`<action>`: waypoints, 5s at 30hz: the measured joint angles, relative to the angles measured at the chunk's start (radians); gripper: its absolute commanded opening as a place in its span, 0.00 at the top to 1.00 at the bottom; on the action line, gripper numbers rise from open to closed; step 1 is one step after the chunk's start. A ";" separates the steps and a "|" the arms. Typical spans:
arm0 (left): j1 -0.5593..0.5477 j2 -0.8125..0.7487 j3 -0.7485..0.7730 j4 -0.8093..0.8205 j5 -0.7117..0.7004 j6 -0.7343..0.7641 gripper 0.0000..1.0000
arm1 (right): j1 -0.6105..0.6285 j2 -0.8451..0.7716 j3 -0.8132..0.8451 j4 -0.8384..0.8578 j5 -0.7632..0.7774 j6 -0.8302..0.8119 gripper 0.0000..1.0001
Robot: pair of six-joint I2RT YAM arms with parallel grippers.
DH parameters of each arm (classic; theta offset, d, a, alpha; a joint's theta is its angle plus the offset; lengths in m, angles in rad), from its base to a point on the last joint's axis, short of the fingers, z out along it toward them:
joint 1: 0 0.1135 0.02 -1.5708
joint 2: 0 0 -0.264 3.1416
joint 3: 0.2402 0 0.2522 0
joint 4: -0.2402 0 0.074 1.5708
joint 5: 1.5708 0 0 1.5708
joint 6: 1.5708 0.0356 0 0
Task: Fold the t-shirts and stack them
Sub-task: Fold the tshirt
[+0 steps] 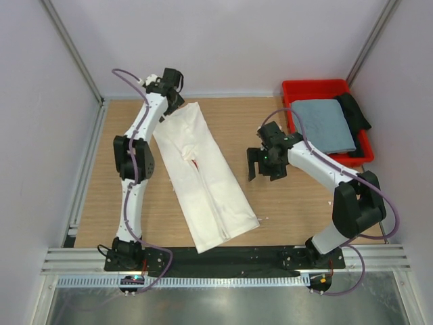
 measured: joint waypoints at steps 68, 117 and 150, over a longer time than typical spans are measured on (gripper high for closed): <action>-0.233 -1.041 -1.632 0.119 0.639 0.063 0.37 | 0.059 -0.089 -0.587 0.440 -0.602 0.197 0.47; -0.248 -1.158 -1.894 0.332 0.750 -0.092 0.58 | 0.082 -0.122 -0.684 0.610 -0.626 0.399 0.50; -0.266 -1.138 -1.908 0.401 0.790 -0.078 0.68 | 0.082 -0.122 -0.685 0.593 -0.601 0.399 0.59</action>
